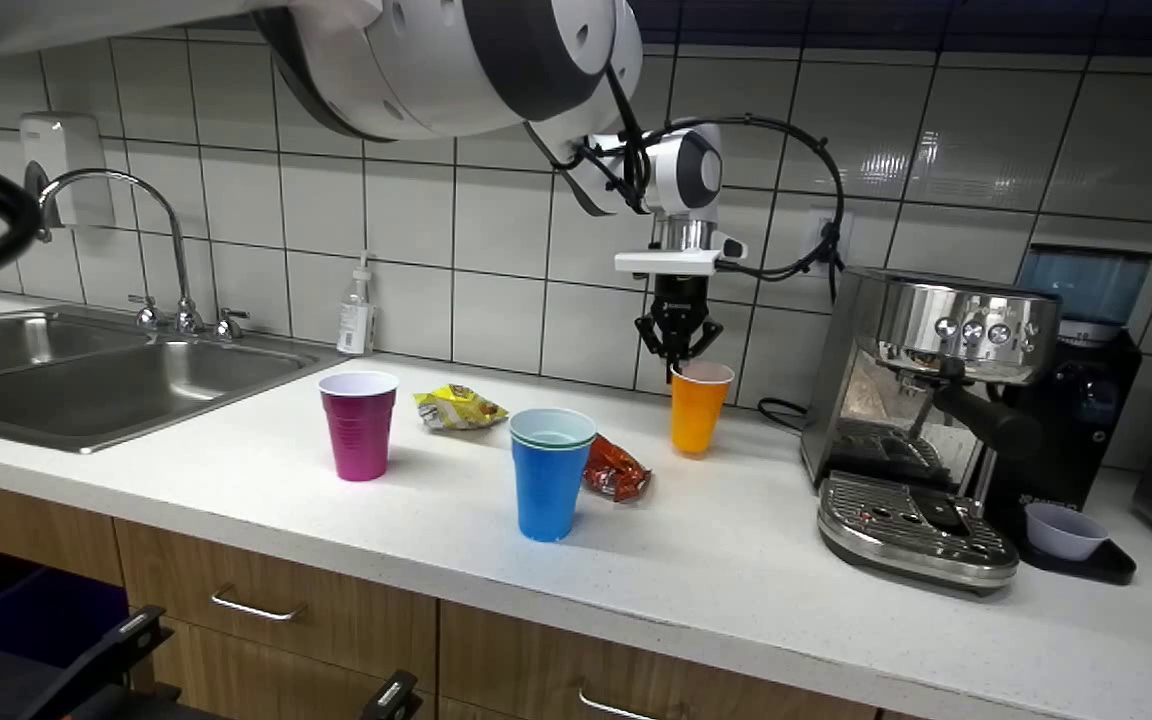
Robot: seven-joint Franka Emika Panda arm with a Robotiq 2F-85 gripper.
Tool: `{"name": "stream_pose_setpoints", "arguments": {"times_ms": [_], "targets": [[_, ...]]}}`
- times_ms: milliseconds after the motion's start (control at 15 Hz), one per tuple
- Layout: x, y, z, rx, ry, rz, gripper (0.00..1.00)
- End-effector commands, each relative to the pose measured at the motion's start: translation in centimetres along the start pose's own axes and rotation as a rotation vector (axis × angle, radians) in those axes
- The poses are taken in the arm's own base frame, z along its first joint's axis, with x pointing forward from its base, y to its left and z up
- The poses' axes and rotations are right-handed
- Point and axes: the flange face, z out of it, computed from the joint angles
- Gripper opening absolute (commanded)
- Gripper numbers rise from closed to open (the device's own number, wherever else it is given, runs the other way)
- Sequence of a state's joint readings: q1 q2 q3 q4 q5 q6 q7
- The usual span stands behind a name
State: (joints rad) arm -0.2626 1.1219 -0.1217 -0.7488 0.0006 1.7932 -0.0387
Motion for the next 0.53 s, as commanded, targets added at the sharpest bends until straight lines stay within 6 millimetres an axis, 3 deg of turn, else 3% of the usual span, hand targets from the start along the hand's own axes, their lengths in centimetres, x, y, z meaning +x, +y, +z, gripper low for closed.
{"name": "stream_pose_setpoints", "arguments": {"times_ms": [0, 467], "targets": [[-1.0, 0.2, -1.1, 0.019, -0.014, -0.042, 0.01], [-2.8, 0.4, -1.9, 0.023, -0.035, -0.082, 0.01]]}}
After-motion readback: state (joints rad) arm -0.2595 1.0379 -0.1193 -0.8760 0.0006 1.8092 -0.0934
